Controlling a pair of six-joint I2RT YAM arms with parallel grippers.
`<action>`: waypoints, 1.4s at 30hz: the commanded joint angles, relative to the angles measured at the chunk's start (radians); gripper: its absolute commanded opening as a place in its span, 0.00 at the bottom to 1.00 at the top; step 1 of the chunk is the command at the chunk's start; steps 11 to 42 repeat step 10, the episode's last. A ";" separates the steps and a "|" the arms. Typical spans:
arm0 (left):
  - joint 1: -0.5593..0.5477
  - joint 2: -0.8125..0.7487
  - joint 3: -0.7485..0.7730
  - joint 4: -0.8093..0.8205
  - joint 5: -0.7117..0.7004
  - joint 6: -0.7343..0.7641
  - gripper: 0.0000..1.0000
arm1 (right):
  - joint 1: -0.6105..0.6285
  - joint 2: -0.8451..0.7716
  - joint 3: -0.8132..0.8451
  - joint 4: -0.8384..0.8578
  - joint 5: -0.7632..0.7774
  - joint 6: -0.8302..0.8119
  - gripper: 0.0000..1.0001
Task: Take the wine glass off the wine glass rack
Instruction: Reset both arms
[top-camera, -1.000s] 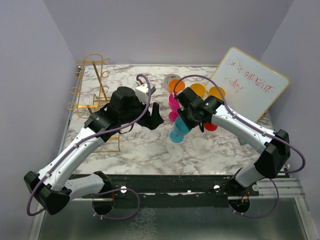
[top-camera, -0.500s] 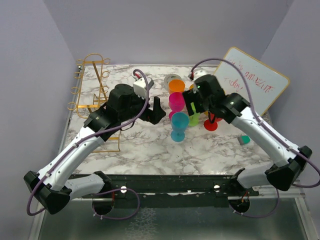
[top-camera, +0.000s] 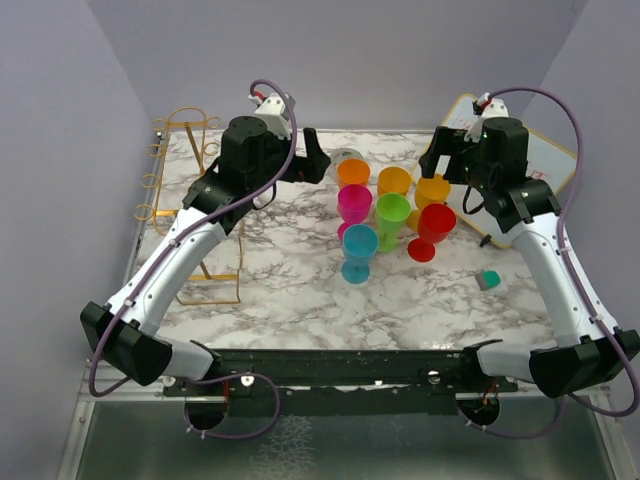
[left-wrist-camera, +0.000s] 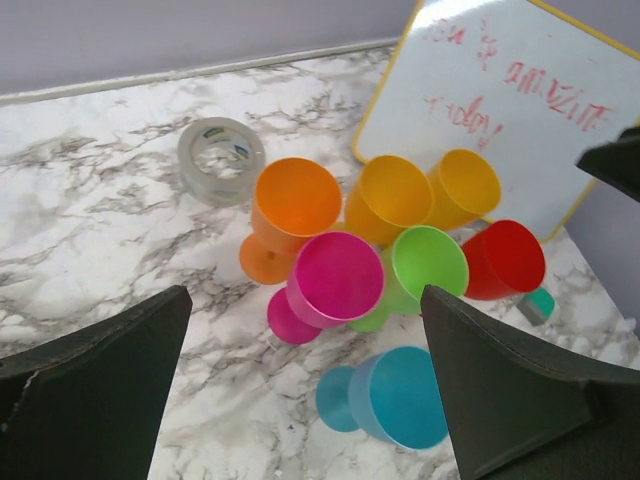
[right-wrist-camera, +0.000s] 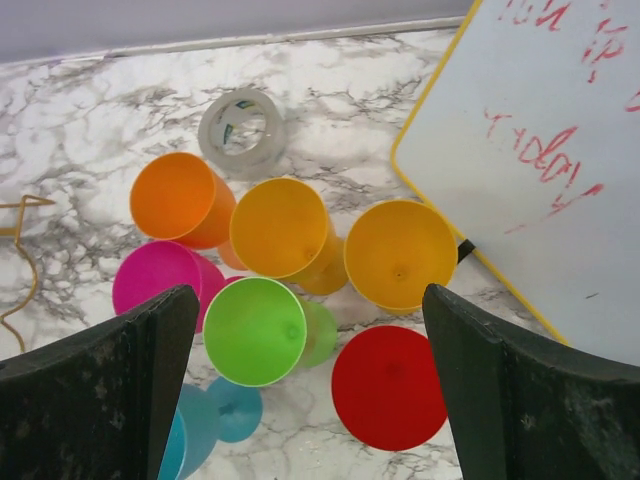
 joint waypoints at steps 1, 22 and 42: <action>0.051 -0.016 0.029 0.038 -0.010 -0.036 0.99 | 0.005 0.005 0.016 -0.003 -0.093 0.039 1.00; 0.058 -0.069 -0.006 0.046 0.062 -0.037 0.99 | 0.005 0.018 0.035 -0.020 -0.043 0.035 1.00; 0.058 -0.069 -0.006 0.046 0.062 -0.037 0.99 | 0.005 0.018 0.035 -0.020 -0.043 0.035 1.00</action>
